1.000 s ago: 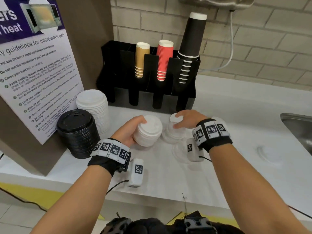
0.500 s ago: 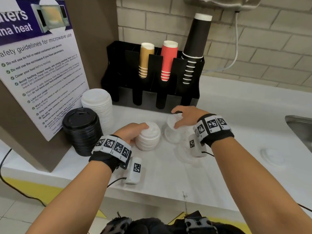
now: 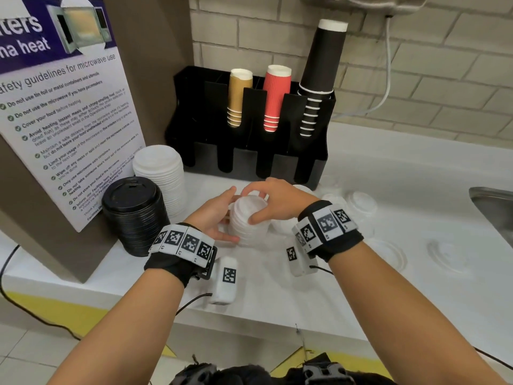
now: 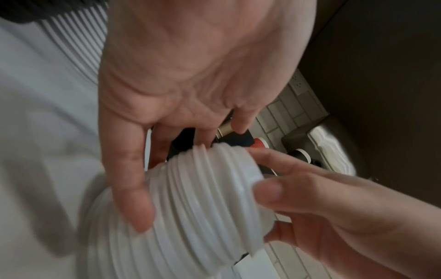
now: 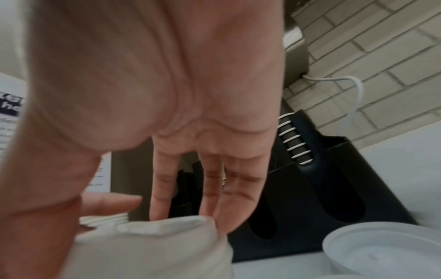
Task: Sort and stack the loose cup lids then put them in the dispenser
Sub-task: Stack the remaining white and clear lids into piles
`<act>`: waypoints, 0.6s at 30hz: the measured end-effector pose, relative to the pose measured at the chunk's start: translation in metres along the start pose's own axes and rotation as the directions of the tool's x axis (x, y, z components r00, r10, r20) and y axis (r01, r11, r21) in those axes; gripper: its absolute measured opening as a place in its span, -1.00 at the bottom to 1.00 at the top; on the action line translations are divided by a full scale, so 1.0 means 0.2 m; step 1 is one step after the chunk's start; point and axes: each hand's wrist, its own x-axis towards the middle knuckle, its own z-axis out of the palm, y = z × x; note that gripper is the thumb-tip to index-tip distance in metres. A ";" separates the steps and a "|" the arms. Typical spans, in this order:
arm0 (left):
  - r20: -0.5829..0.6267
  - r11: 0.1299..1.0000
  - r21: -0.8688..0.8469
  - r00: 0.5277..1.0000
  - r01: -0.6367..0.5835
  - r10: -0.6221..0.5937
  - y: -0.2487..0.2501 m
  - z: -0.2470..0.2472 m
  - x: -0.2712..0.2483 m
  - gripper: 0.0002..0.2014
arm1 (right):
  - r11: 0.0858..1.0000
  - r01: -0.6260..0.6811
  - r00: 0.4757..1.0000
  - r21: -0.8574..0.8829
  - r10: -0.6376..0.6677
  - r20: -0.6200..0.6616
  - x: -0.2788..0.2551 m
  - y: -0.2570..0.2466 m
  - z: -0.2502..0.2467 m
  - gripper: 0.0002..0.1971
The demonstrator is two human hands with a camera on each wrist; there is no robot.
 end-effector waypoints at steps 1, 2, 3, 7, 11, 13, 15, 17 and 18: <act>0.000 1.000 0.003 1.000 -0.010 0.010 0.00 0.00 -0.01 -0.65 | 1.000 0.001 1.000 -0.018 -0.001 0.000 0.01 -0.01 0.01 -0.43; -0.003 1.000 0.010 1.000 -0.016 0.016 0.00 0.01 -0.02 -0.70 | 1.000 0.003 1.000 -0.027 -0.003 0.000 0.03 -0.01 0.02 -0.42; -0.003 1.000 0.017 1.000 -0.020 0.020 0.00 0.01 -0.02 -0.76 | 0.999 0.006 1.000 -0.033 -0.006 -0.003 0.04 -0.02 0.03 -0.41; 0.016 0.998 0.042 0.999 -0.038 0.038 0.00 0.00 -0.03 -0.79 | 0.998 0.021 1.000 -0.062 -0.022 -0.011 0.06 -0.01 0.05 -0.38; 0.020 0.989 0.106 0.995 -0.099 0.098 -0.01 0.00 -0.03 -0.62 | 0.996 0.011 0.999 0.084 -0.008 -0.033 0.03 0.05 0.03 -0.47; -0.001 0.971 0.176 0.986 -0.162 0.165 -0.01 0.00 -0.03 -0.60 | 0.987 -0.039 0.992 0.157 0.057 -0.112 0.00 0.09 -0.02 -0.68; -0.033 0.931 0.273 0.965 -0.242 0.260 -0.01 0.01 -0.02 -0.60 | 0.994 -0.108 0.990 0.011 0.108 -0.090 -0.03 0.14 -0.07 -0.79; -0.068 0.878 0.362 0.931 -0.313 0.359 -0.01 0.01 0.00 -0.60 | 0.966 -0.135 0.986 -0.220 0.152 0.064 -0.05 0.15 -0.06 -0.78; -0.076 0.859 0.389 0.918 -0.333 0.390 -0.01 0.01 0.00 -0.60 | 0.949 -0.128 0.975 -0.288 0.173 0.139 -0.06 0.13 -0.05 -0.77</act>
